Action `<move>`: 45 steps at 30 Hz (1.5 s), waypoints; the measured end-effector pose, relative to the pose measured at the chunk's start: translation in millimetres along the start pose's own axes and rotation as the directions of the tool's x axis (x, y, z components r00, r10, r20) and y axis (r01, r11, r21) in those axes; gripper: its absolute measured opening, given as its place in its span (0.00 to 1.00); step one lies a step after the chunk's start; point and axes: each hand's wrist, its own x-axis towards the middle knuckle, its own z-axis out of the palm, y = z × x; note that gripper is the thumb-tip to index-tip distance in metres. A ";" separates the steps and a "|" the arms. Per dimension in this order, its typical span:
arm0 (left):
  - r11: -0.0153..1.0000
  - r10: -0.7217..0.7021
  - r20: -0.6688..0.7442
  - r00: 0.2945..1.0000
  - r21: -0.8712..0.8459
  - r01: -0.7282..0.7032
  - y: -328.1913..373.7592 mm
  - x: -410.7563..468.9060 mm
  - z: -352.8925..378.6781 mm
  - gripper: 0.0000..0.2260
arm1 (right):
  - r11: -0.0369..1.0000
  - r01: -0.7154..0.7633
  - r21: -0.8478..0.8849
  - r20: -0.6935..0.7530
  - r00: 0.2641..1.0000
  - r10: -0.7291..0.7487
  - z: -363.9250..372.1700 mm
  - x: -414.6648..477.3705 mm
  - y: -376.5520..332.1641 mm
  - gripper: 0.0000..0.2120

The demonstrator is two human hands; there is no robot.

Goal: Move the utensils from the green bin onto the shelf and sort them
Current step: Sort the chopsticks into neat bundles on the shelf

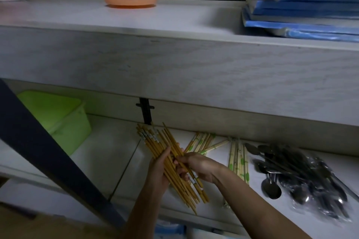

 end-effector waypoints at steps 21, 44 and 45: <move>0.999 -0.003 -0.014 1.000 0.049 0.004 17.0 -10.5 2.7 0.07 | 0.981 0.185 0.060 -0.027 0.983 -0.184 -23.3 -20.7 2.3 0.11; 0.928 -0.319 0.183 0.930 0.260 0.267 15.7 -33.5 4.1 0.10 | -0.555 0.244 -0.795 0.476 0.819 -0.321 -42.2 11.5 -31.8 0.12; 0.928 -0.322 0.172 0.931 0.250 0.275 15.0 -33.1 4.2 0.09 | -0.565 0.229 -0.792 0.469 0.822 -0.324 -39.2 13.6 -32.8 0.12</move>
